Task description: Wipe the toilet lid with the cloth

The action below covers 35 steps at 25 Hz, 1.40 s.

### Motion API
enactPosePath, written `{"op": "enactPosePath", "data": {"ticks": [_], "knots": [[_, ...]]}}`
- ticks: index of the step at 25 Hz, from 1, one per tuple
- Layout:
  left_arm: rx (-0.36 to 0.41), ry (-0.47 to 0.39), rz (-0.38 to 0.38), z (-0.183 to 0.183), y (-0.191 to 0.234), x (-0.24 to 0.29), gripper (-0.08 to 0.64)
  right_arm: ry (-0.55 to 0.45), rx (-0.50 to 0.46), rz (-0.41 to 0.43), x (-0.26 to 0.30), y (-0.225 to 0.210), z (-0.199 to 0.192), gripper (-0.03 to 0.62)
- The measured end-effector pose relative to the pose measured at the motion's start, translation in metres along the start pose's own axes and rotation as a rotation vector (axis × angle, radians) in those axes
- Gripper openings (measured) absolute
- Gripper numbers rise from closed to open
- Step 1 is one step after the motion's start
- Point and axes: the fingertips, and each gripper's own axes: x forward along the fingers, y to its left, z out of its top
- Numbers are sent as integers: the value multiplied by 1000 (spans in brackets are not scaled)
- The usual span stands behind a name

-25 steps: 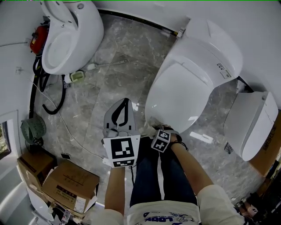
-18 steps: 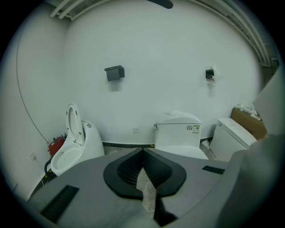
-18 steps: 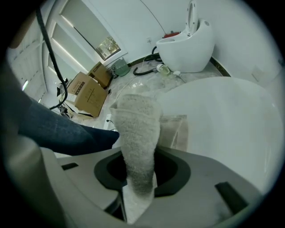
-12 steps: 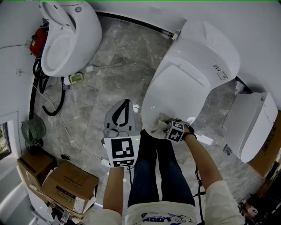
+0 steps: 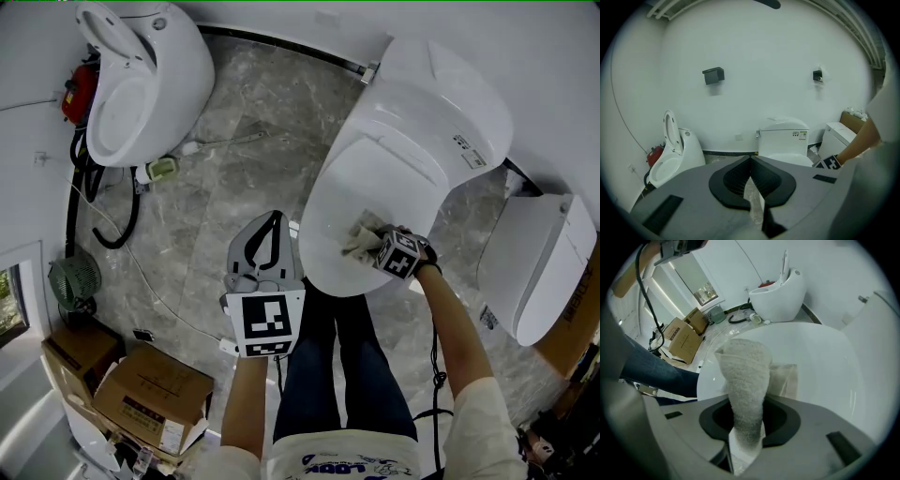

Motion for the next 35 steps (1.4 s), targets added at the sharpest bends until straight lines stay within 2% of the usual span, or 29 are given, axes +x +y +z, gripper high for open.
{"op": "enactPosePath", "data": {"ticks": [6, 11, 14, 21, 29, 32, 35], "knots": [[10, 9, -10, 1, -9, 11, 3, -21, 50, -58, -19, -52, -11, 114], [20, 18, -26, 5, -19, 23, 3, -5, 54, -82, -32, -89, -17, 114], [29, 18, -41, 8, -27, 31, 3, -11, 94, -123, -41, -115, -23, 114], [36, 25, -62, 12, -42, 44, 3, -112, 372, -198, -59, -158, -45, 114], [52, 28, -96, 16, -62, 52, 3, -224, 554, -292, -68, -172, -60, 115], [59, 26, -105, 17, -66, 54, 3, -275, 670, -352, -71, -175, -71, 115], [62, 25, -111, 17, -68, 54, 3, -333, 833, -421, -75, -177, -84, 115]]}}
